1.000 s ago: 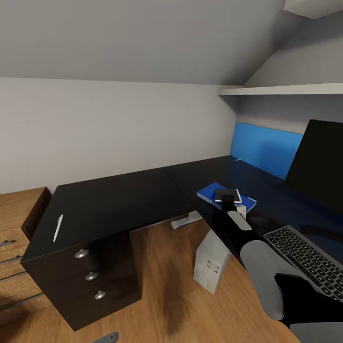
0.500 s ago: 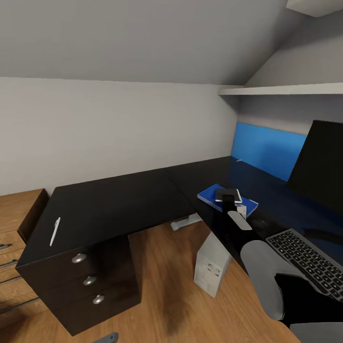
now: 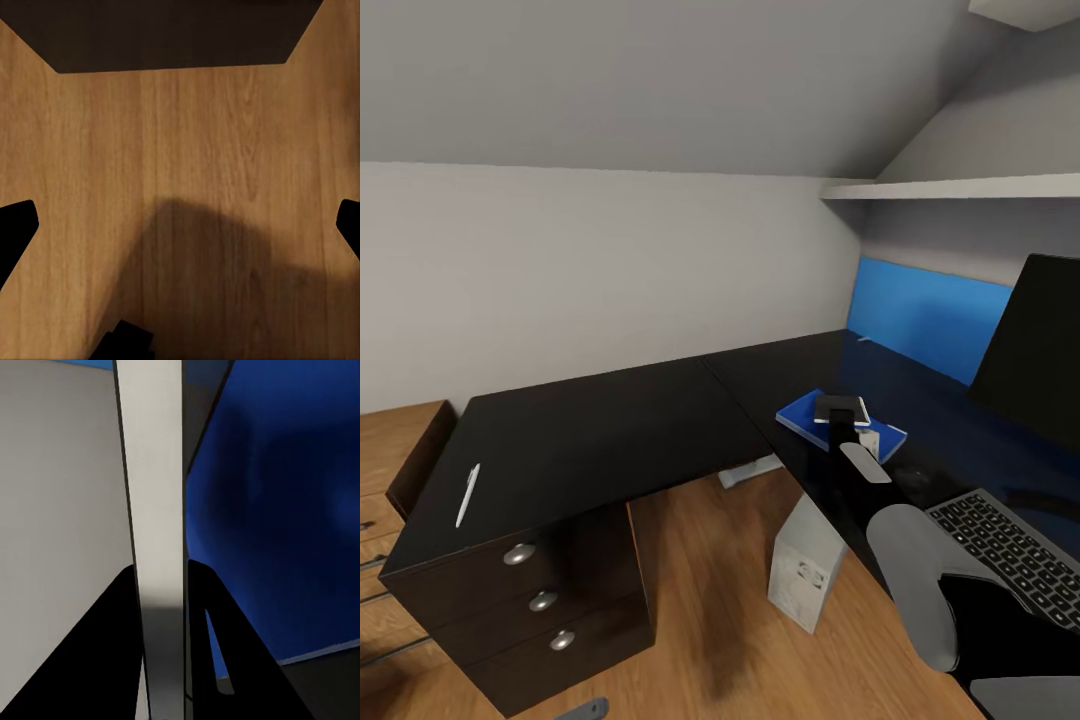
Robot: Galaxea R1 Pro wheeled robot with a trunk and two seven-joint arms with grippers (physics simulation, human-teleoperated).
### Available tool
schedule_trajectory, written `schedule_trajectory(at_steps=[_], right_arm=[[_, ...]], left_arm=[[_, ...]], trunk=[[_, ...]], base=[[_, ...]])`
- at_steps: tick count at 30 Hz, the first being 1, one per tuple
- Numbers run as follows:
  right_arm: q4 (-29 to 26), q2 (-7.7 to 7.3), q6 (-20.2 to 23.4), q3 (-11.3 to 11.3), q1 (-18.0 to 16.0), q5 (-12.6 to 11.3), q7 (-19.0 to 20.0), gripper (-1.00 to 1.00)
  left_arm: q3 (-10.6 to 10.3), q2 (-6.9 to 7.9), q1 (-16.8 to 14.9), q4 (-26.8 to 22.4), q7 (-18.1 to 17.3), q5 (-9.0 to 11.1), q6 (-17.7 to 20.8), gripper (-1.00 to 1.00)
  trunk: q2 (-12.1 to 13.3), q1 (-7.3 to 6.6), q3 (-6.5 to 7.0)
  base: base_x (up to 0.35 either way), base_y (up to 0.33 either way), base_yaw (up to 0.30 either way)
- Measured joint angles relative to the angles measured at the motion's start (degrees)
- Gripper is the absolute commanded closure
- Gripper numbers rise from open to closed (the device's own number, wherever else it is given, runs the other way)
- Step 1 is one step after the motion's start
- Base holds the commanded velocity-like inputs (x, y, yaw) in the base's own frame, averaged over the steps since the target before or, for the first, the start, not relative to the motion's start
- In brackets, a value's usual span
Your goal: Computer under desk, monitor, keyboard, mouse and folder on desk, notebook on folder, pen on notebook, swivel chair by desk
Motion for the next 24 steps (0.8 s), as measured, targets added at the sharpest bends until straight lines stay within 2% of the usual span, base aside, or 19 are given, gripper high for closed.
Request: schedule_trajectory(at_steps=[24], right_arm=[[-0.01,-0.32,-0.01,0.00,0.00,0.00,-0.07,1.00]], left_arm=[[0.00,-0.08,0.00,0.23,0.08,0.00,0.07,-1.00]], trunk=[[0.00,0.00,0.00]], base=[[0.022,0.000,0.000]])
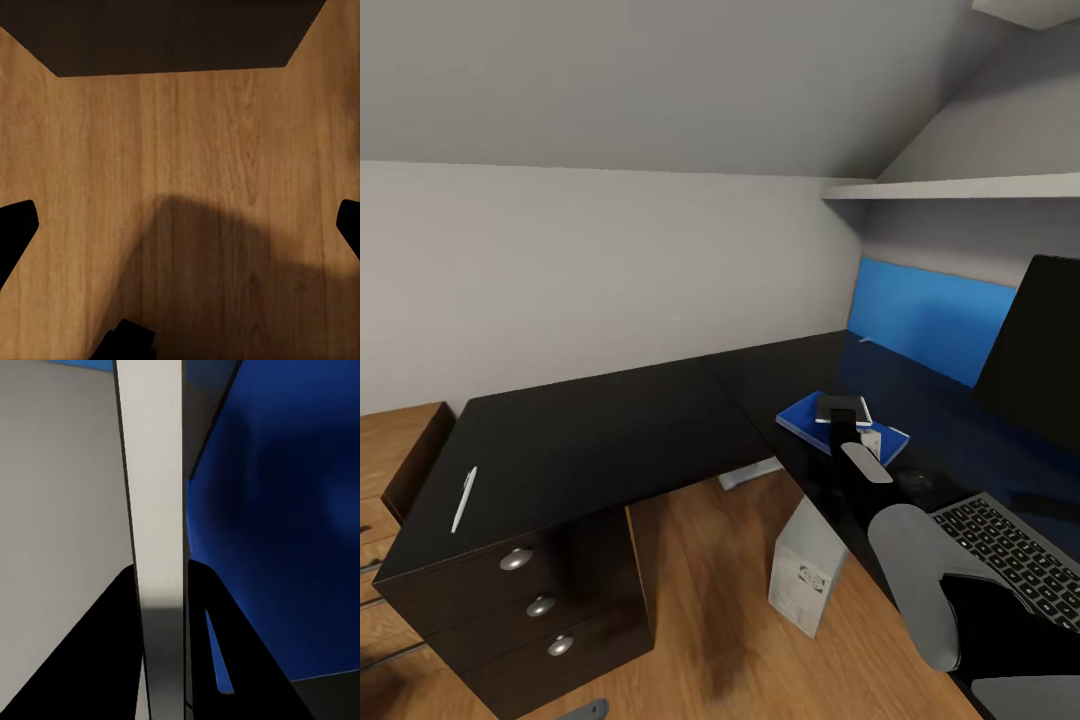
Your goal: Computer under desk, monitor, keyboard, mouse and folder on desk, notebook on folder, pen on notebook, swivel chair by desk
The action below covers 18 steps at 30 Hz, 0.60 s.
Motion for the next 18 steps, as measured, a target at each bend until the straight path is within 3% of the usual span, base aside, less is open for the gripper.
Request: schedule_trajectory(at_steps=[3,4,18], right_arm=[[0.00,-0.02,0.00,0.00,0.00,0.00,-0.01,1.00],[0.00,-0.01,0.00,0.00,0.00,0.01,-0.01,-1.00],[0.01,0.00,-0.06,-0.02,0.00,0.02,0.22,-1.00]], left_arm=[[0.00,0.00,0.00,-0.01,-0.03,0.00,0.00,-1.00],[0.00,0.00,0.00,0.00,-0.03,0.00,0.00,-1.00],[0.00,-0.01,0.00,-0.02,-0.09,0.00,0.00,-1.00]], trunk=[[0.00,0.00,0.00],[0.00,0.00,0.00],[0.00,0.00,0.00]], base=[[0.000,0.000,0.000],[0.000,0.000,0.000],[0.000,0.000,0.000]])
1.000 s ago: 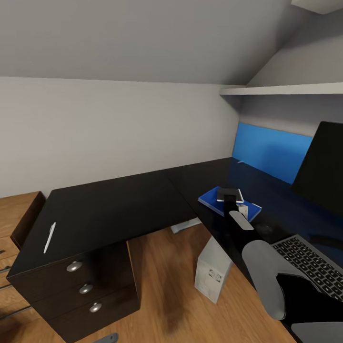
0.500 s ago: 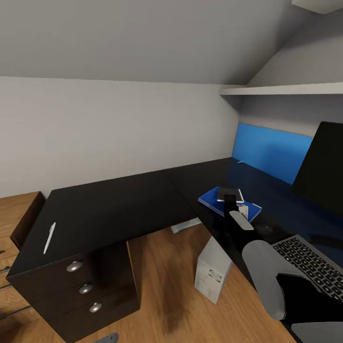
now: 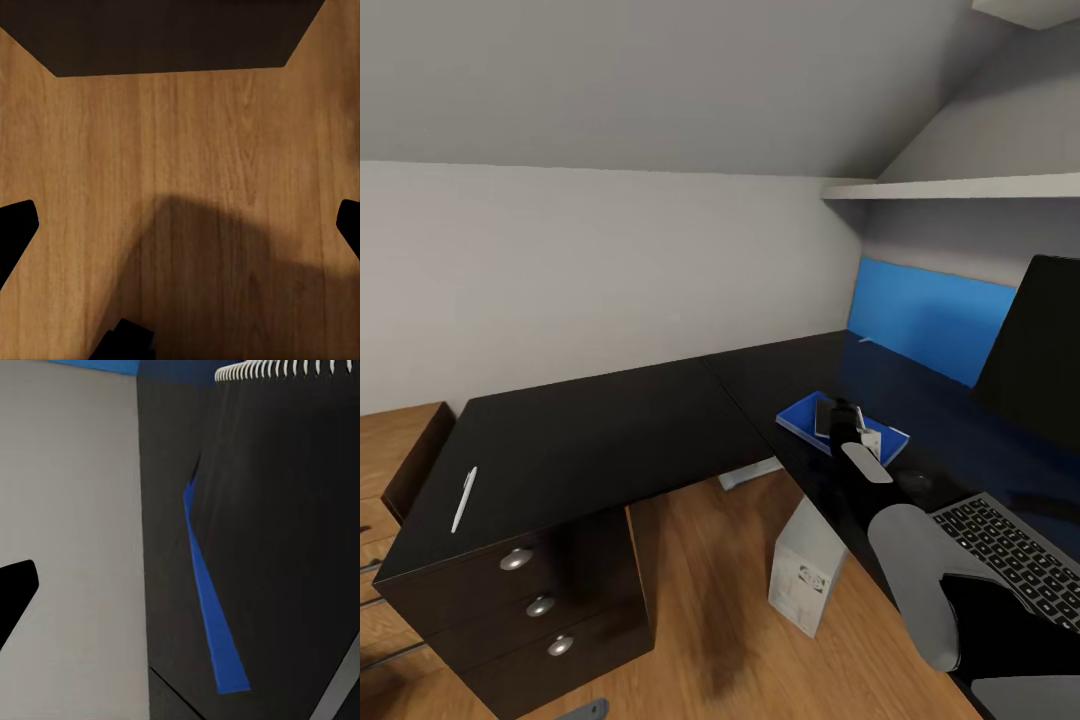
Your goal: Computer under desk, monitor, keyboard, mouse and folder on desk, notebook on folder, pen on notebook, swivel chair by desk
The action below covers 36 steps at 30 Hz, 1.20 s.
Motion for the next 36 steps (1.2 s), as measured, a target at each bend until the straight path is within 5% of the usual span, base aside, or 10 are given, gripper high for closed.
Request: schedule_trajectory(at_steps=[10,23,36], right_arm=[[0.00,0.03,-0.02,0.00,0.00,0.00,0.01,-1.00],[0.00,-0.02,0.02,0.00,-0.01,0.01,0.00,-1.00],[-0.09,-0.03,0.06,0.00,0.00,0.02,0.00,-1.00]], left_arm=[[0.00,0.03,0.00,-0.01,0.00,0.00,0.00,-1.00],[0.00,0.00,0.00,0.03,0.00,0.00,0.07,-1.00],[0.00,0.05,0.00,0.03,0.07,0.09,0.08,-1.00]], trunk=[[0.00,0.00,0.00],[5.20,-2.85,2.33],[5.22,-2.85,2.33]], base=[[0.000,0.000,0.000],[0.000,0.000,0.000],[-0.020,0.000,0.000]])
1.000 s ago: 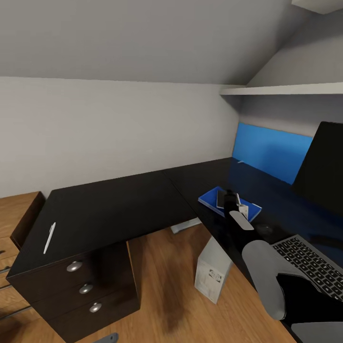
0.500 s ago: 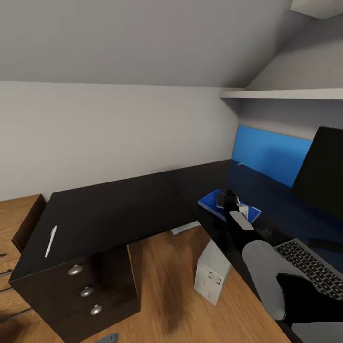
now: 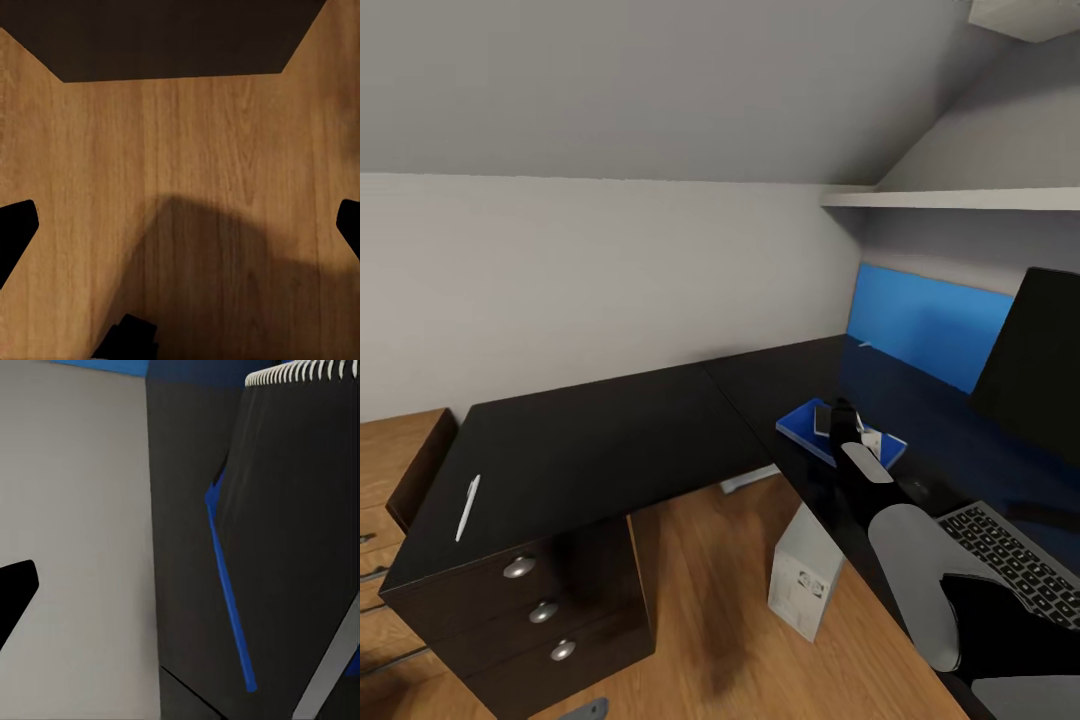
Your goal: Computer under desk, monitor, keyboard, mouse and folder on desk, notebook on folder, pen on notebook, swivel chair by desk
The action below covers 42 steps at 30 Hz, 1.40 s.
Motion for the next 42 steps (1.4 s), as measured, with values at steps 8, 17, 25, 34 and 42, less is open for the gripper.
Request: schedule_trajectory(at_steps=[8,17,25,34,42], right_arm=[[0.02,-0.01,-0.01,0.08,-0.01,-0.02,0.00,-1.00],[0.08,0.05,-0.04,0.09,-0.01,-0.02,0.08,-1.00],[0.08,0.08,-0.06,0.23,0.01,0.03,0.09,-1.00],[-0.08,0.22,0.07,2.90,-0.01,0.62,0.28,-1.00],[-0.31,0.32,2.39,17.04,0.01,1.23,-0.20,-1.00]], left_arm=[[0.01,0.03,0.00,0.05,0.02,0.00,0.00,-1.00],[0.06,0.04,0.00,0.09,0.02,0.00,-0.08,-1.00],[0.07,0.04,0.00,0.27,0.02,0.07,-0.02,-1.00],[-0.07,-0.05,0.00,2.58,0.02,0.00,0.00,-1.00],[-0.08,-0.05,-0.01,2.72,0.01,0.00,0.00,-1.00]], trunk=[[0.00,0.00,0.00],[0.00,-0.01,0.00],[3.19,-1.76,1.43],[6.80,-3.74,3.05],[10.01,-5.49,4.48]], base=[[-0.148,0.000,0.000],[-0.008,0.000,0.000],[0.000,0.000,0.000],[0.000,0.000,0.000],[0.000,0.000,0.000]])
